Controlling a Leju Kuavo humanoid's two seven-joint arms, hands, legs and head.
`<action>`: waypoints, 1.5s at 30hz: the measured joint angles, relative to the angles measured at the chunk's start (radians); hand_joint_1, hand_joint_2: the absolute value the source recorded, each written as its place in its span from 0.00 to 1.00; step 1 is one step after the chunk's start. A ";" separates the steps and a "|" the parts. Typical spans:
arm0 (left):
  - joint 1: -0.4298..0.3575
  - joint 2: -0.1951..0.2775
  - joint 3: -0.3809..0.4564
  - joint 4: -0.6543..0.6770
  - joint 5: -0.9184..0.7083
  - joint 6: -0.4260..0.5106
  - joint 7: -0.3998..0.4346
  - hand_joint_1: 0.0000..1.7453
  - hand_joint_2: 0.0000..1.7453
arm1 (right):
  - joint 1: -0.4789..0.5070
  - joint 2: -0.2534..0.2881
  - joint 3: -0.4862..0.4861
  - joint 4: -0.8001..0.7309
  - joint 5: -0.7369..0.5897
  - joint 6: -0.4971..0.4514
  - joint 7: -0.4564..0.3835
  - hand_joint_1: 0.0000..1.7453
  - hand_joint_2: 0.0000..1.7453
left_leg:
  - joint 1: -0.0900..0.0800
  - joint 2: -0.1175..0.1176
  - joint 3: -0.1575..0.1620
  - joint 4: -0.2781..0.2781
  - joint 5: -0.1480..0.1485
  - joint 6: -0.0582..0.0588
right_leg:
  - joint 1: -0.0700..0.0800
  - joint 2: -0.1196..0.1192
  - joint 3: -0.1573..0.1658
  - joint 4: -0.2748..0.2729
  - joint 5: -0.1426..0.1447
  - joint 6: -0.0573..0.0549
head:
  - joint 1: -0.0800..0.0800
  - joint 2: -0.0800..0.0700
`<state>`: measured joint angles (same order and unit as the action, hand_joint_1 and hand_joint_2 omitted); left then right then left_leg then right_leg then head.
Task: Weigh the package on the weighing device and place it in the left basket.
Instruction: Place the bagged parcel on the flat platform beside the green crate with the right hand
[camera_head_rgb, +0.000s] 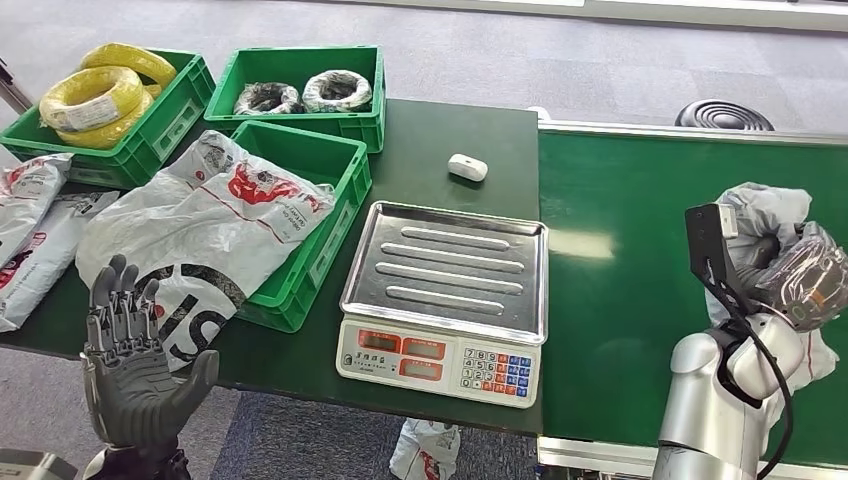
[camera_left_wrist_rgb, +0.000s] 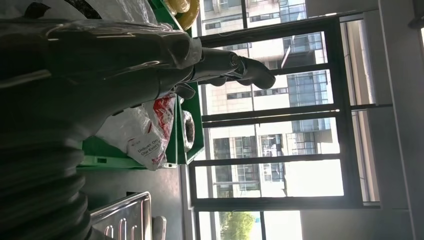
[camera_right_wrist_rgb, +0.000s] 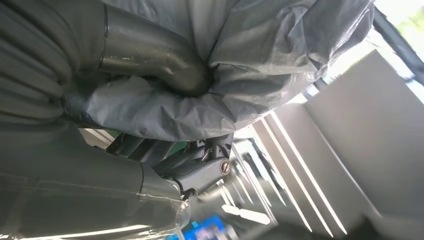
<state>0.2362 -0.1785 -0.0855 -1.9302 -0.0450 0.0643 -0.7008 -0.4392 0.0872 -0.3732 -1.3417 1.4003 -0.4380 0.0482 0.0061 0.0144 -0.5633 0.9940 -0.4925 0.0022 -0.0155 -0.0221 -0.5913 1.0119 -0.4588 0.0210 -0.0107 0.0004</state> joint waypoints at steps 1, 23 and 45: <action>-0.004 0.000 -0.001 0.000 0.000 0.001 0.000 0.00 1.00 | 0.006 0.009 0.030 -0.047 0.030 -0.019 -0.018 1.00 1.00 | 0.000 0.000 0.000 0.000 0.000 0.000 | 0.000 0.000 0.000 0.000 0.000 0.000 | 0.000 0.000; -0.179 0.043 -0.081 0.167 0.071 -0.030 0.000 0.00 1.00 | -0.050 0.099 0.855 0.246 -0.196 -0.021 -0.363 1.00 1.00 | 0.002 0.003 -0.001 0.000 0.001 -0.002 | 0.002 0.002 -0.002 0.001 0.000 -0.002 | 0.000 0.000; -0.248 0.107 -0.106 0.282 0.126 0.024 0.000 0.00 1.00 | 0.015 0.116 0.940 0.388 -0.411 -0.052 -0.510 0.00 1.00 | 0.002 0.003 -0.001 0.000 0.001 -0.002 | 0.002 0.002 -0.002 0.001 0.000 -0.002 | 0.001 0.000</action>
<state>-0.0117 -0.0711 -0.1913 -1.6484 0.0808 0.0886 -0.7008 -0.4242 0.2036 0.5671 -0.9542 0.9893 -0.4898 -0.4618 0.0079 0.0179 -0.5642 0.9936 -0.4913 -0.0002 -0.0132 -0.0199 -0.5933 1.0126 -0.4586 0.0186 -0.0100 0.0004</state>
